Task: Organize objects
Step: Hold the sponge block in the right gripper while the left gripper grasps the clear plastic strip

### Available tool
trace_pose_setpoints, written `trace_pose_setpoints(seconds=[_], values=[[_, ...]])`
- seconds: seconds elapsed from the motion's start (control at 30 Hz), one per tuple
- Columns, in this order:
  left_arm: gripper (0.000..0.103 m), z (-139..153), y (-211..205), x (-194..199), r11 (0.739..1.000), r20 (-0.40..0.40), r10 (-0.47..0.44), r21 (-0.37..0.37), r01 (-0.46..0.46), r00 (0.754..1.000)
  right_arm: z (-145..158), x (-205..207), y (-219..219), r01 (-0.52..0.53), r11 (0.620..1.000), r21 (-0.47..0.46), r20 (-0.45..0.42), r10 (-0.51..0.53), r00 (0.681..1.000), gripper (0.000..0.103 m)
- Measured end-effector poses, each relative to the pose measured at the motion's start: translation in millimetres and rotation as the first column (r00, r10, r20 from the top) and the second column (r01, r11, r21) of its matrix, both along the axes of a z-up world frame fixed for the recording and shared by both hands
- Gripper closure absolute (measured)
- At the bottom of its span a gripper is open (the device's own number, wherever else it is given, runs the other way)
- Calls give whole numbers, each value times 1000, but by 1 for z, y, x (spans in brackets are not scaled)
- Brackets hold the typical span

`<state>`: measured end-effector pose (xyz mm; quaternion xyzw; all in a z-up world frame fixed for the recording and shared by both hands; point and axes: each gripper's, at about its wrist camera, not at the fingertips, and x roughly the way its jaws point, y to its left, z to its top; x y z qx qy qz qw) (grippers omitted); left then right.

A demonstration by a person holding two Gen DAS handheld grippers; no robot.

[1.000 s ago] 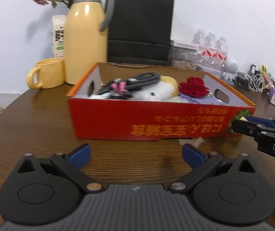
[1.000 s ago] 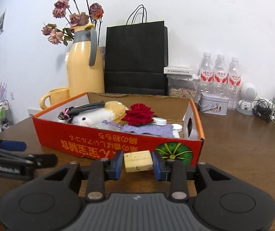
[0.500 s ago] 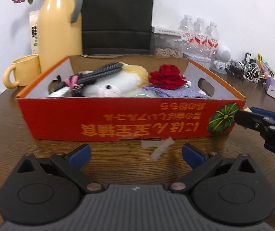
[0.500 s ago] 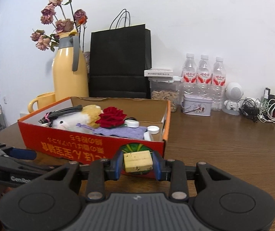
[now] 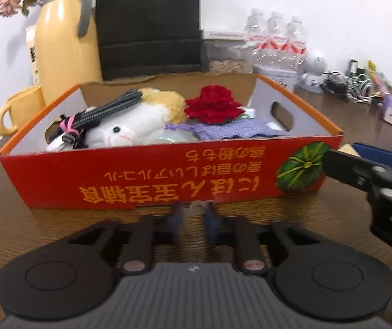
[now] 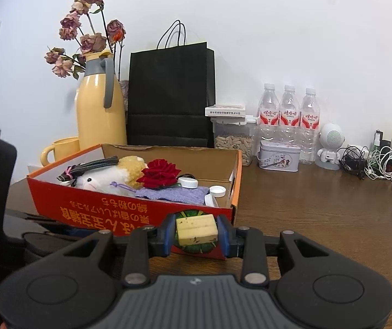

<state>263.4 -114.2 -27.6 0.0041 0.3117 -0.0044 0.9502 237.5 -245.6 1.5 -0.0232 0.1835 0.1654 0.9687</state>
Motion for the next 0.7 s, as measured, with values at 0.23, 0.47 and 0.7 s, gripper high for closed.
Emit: trace_pose_setpoints(seconds=[0.23, 0.47, 0.7], values=[[101, 13, 10, -22, 997, 68, -59, -43, 62, 996, 2, -3, -2, -3, 1000, 13, 9, 3, 1000, 72], [96, 13, 16, -24, 997, 64, -45, -56, 49, 997, 1, -3, -2, -3, 1000, 10, 9, 3, 1000, 72], [32, 5, 1, -15, 997, 46, -76, 3, 76, 996, 1, -3, 0, -7, 1000, 3, 12, 7, 1000, 71]])
